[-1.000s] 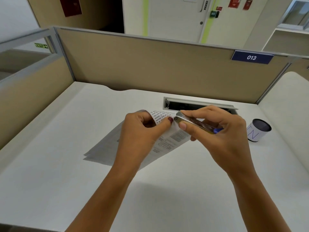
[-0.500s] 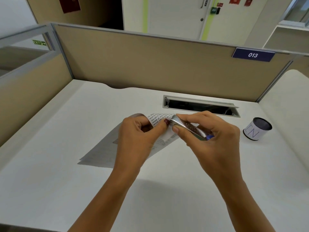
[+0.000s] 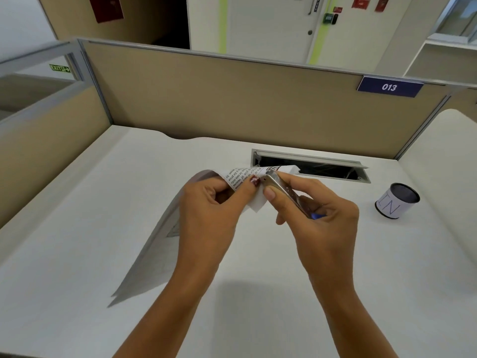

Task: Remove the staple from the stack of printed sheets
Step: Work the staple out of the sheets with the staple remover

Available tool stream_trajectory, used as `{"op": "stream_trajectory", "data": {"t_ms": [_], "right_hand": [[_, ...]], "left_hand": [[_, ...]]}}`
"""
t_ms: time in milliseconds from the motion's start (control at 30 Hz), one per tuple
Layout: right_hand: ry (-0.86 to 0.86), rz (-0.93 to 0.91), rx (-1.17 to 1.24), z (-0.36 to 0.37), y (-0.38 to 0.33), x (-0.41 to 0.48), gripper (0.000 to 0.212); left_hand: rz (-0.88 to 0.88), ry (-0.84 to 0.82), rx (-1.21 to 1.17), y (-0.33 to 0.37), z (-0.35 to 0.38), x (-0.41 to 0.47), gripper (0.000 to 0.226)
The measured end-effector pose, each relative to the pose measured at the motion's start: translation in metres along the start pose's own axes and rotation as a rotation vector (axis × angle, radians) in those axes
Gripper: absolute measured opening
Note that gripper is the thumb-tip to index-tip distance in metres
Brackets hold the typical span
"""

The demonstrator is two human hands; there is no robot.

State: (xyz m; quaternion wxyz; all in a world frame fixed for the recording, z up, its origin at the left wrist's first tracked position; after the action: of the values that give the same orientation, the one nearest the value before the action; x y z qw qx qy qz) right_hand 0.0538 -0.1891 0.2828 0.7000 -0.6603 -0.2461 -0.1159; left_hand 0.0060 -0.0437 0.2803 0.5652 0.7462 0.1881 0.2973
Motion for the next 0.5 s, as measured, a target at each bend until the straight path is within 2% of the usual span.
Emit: {"op": "stream_trajectory", "data": {"t_ms": [100, 233, 367, 500], "right_hand": [[-0.011, 0.123, 0.177, -0.001, 0.003, 0.004, 0.021], [-0.010, 0.163, 0.183, -0.002, 0.003, 0.004, 0.021], [0.073, 0.017, -0.018, -0.008, -0.006, 0.002, 0.025], [0.056, -0.160, -0.274, -0.009, -0.021, 0.002, 0.032]], "left_hand": [[-0.019, -0.041, -0.033, 0.000, 0.000, 0.002, 0.021], [-0.068, -0.055, -0.078, -0.002, 0.001, 0.002, 0.009], [-0.116, -0.032, -0.066, -0.008, 0.000, 0.004, 0.017], [-0.138, -0.021, -0.057, -0.011, 0.002, 0.005, 0.017]]}}
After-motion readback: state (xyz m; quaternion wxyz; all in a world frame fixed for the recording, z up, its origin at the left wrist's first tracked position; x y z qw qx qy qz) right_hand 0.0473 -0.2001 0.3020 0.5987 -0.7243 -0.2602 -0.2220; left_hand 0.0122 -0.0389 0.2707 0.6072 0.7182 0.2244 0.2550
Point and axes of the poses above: each hand's wrist, its own x-axis towards the middle knuckle, its own z-axis out of the palm, y = z × x, the point moved 5 cm from there along x, towards the middle knuckle, and after that the axes turned 7 degrees about x, right-handed, at the moved point
